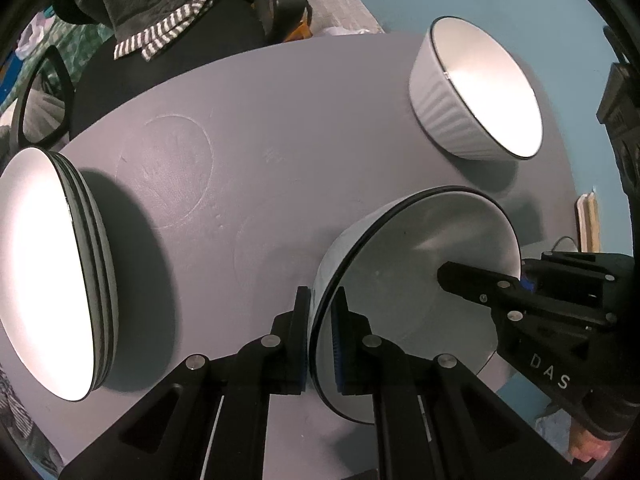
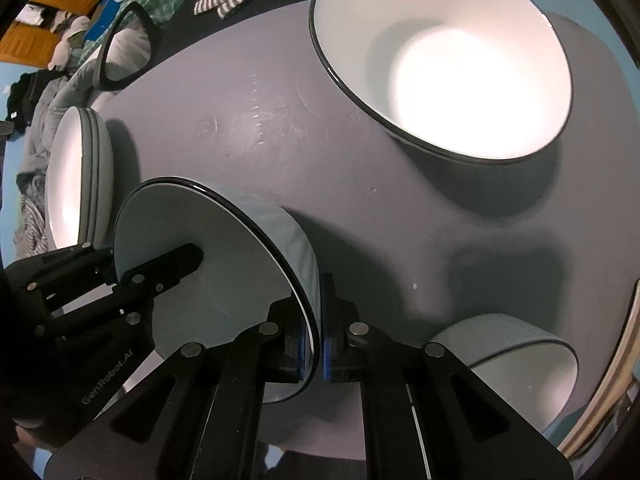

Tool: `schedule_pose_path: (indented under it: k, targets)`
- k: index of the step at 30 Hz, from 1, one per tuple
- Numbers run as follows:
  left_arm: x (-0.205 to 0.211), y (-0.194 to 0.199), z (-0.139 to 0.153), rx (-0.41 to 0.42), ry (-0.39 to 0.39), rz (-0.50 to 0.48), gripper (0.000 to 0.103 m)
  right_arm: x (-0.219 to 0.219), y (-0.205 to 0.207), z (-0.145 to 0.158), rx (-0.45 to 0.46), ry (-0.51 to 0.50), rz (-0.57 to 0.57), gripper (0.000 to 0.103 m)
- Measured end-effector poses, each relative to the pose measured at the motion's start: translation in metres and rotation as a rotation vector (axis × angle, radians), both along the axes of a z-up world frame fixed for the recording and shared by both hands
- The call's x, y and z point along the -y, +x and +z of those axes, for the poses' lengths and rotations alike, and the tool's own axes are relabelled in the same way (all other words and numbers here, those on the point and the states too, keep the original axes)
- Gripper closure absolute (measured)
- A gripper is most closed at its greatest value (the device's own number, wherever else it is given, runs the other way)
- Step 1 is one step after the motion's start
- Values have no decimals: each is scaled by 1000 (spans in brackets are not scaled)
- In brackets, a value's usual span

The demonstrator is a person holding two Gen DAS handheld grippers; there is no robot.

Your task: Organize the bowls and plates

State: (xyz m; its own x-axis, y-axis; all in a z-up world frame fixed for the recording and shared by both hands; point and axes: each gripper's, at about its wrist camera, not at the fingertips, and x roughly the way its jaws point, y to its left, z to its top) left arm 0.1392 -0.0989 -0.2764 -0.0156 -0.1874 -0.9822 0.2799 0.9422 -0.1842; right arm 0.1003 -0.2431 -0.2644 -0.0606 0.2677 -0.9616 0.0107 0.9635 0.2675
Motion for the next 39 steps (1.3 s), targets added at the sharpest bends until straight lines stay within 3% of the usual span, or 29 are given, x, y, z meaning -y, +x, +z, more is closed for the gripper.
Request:
schedule_pose_path:
  k: [27, 39]
  targets:
    - [33, 35, 62, 85, -58, -65, 94, 14, 30, 57, 83, -27, -47, 97]
    - [63, 62, 72, 102, -59, -96, 94, 55, 49, 70, 100, -31, -93, 97]
